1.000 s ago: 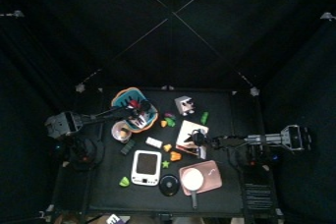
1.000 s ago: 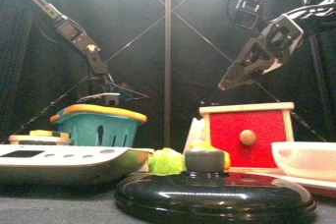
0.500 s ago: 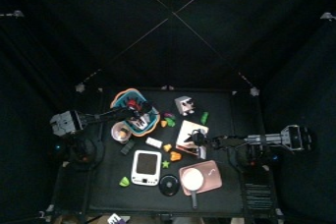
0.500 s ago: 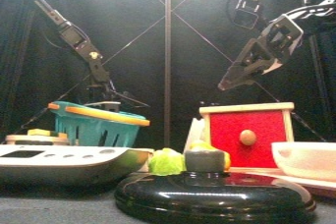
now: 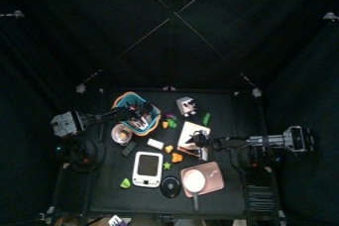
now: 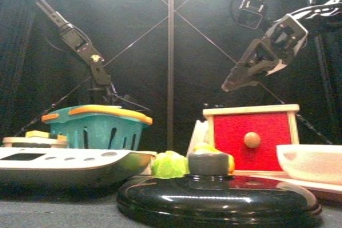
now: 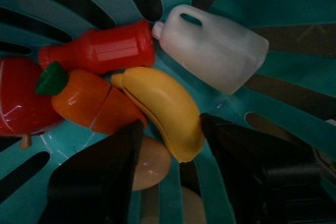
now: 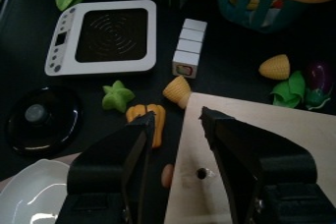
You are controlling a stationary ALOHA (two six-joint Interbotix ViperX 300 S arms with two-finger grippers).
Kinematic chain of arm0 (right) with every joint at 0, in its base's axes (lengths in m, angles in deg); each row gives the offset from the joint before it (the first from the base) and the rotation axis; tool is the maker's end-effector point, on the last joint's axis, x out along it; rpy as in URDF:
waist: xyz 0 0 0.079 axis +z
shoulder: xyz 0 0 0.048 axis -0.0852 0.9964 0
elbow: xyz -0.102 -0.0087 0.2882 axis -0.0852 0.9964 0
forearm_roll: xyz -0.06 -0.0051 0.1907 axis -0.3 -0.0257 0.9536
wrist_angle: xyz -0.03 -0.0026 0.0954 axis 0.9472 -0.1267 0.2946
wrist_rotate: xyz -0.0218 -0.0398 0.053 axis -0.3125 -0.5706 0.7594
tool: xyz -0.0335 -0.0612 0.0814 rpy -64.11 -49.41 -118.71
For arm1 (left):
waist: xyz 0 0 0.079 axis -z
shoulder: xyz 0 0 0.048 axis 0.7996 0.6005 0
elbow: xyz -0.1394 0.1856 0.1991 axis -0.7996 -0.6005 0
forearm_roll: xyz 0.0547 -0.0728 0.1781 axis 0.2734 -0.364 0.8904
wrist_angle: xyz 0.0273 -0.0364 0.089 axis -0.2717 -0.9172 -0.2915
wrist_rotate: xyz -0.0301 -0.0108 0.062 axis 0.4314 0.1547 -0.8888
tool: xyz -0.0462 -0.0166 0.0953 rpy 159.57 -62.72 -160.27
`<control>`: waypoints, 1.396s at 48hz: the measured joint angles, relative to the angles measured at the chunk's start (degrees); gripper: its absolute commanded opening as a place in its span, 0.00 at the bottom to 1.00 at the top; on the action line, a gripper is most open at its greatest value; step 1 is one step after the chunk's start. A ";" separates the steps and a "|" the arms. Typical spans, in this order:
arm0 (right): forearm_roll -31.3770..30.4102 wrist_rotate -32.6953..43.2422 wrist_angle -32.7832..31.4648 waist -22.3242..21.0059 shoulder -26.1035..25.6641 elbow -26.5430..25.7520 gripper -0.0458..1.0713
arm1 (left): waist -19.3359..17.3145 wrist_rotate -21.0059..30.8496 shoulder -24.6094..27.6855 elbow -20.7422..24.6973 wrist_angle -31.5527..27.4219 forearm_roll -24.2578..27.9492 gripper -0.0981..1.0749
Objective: Grab banana
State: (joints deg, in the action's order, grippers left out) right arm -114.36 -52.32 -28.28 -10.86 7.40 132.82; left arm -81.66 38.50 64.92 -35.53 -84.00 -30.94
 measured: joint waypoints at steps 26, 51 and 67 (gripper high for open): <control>0.00 -0.18 0.09 0.00 0.35 -0.18 0.76 | 0.00 -0.09 1.67 -0.09 0.00 0.79 0.63; 0.00 -0.18 0.00 0.00 0.35 -0.18 0.76 | 0.35 -0.44 -4.66 0.26 -0.79 0.88 0.58; 0.00 -0.18 0.00 -0.09 0.35 -0.18 0.76 | 0.35 -0.44 -6.33 0.35 -0.97 0.88 0.58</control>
State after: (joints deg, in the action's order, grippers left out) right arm -114.36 -52.49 -28.28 -10.95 7.75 132.65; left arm -81.30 38.06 58.59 -35.18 -84.97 -30.06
